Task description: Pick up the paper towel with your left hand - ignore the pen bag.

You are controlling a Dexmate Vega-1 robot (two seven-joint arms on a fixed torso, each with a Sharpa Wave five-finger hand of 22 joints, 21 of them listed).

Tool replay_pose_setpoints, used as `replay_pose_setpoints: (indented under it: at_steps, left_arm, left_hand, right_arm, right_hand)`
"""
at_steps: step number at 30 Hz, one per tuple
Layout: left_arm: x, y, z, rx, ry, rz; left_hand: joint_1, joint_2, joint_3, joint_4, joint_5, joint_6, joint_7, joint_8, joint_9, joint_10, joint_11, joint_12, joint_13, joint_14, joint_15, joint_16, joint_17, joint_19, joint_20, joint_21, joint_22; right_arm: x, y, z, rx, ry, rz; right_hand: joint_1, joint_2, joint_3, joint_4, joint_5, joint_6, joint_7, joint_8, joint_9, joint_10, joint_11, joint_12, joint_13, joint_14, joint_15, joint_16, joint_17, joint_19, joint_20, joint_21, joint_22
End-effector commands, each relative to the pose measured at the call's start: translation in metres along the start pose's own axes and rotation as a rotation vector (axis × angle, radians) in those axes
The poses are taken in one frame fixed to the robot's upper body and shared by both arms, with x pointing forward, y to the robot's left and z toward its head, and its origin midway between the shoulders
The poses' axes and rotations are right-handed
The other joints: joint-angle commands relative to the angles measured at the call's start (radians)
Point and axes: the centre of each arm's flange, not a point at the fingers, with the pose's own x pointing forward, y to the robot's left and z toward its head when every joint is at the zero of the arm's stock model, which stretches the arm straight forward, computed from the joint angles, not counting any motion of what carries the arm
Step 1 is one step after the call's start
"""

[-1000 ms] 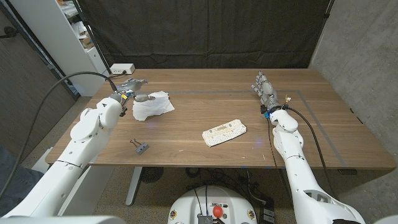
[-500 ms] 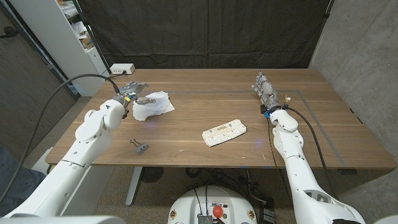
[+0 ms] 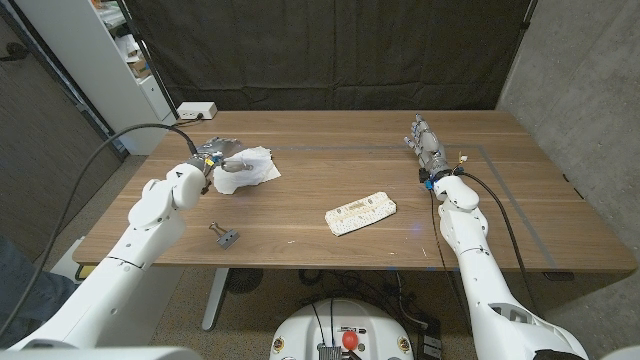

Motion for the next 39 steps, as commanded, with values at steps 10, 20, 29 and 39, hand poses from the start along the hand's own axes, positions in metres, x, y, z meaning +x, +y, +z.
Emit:
replay_pose_setpoints:
  at_steps: [10, 20, 29, 39]
  left_arm:
    - [0.006, -0.018, 0.003, 0.005, 0.024, -0.083]
    - [0.008, -0.024, 0.007, 0.016, 0.033, -0.102]
    - [0.008, -0.03, 0.008, 0.005, 0.034, -0.112]
    - [0.008, -0.034, 0.008, -0.001, 0.03, -0.119]
  left_hand:
    - [0.014, -0.001, -0.004, 0.006, 0.007, 0.024, -0.004, -0.003, 0.005, 0.025, 0.0, 0.005, 0.005, 0.006, -0.006, -0.002, 0.002, -0.003, 0.0, 0.003, 0.003]
    - [0.016, -0.001, -0.006, 0.008, 0.007, 0.029, -0.006, -0.005, 0.005, 0.027, -0.001, 0.003, 0.005, 0.005, -0.006, -0.003, 0.002, -0.002, 0.002, 0.002, 0.003]
    - [0.017, -0.001, -0.007, 0.009, 0.007, 0.033, -0.005, -0.006, 0.005, 0.029, -0.003, 0.003, 0.005, 0.006, -0.006, -0.003, 0.002, -0.003, 0.003, 0.001, 0.003]
    - [0.018, 0.0, -0.009, 0.011, 0.007, 0.039, -0.004, -0.007, 0.005, 0.034, -0.006, 0.003, 0.005, 0.007, -0.006, -0.004, 0.002, -0.001, 0.005, 0.0, 0.003]
  right_arm:
    - [0.003, -0.001, 0.0, -0.002, 0.005, 0.009]
    - [0.003, -0.003, 0.0, -0.001, 0.005, 0.007]
    - [0.001, -0.005, 0.0, -0.005, 0.011, 0.006]
    - [-0.002, -0.006, -0.001, -0.004, 0.016, 0.003]
  right_hand:
    - [0.004, 0.011, -0.005, 0.003, -0.003, 0.009, 0.004, 0.002, 0.002, 0.003, 0.005, -0.002, 0.002, 0.004, 0.003, 0.009, 0.003, 0.0, 0.005, 0.002, 0.006]
    - [0.004, 0.011, -0.007, 0.002, -0.003, 0.009, 0.002, 0.002, 0.002, 0.002, 0.004, -0.002, 0.002, 0.005, 0.002, 0.009, 0.003, 0.0, 0.005, 0.002, 0.006]
    - [0.004, 0.012, -0.007, 0.001, -0.003, 0.01, 0.002, 0.002, 0.002, 0.002, 0.004, -0.002, 0.002, 0.005, 0.002, 0.009, 0.003, 0.0, 0.006, 0.002, 0.006]
    - [0.004, 0.013, -0.008, 0.0, -0.003, 0.01, 0.001, 0.002, 0.002, 0.003, 0.004, -0.002, 0.002, 0.005, 0.003, 0.009, 0.003, 0.0, 0.005, 0.002, 0.006]
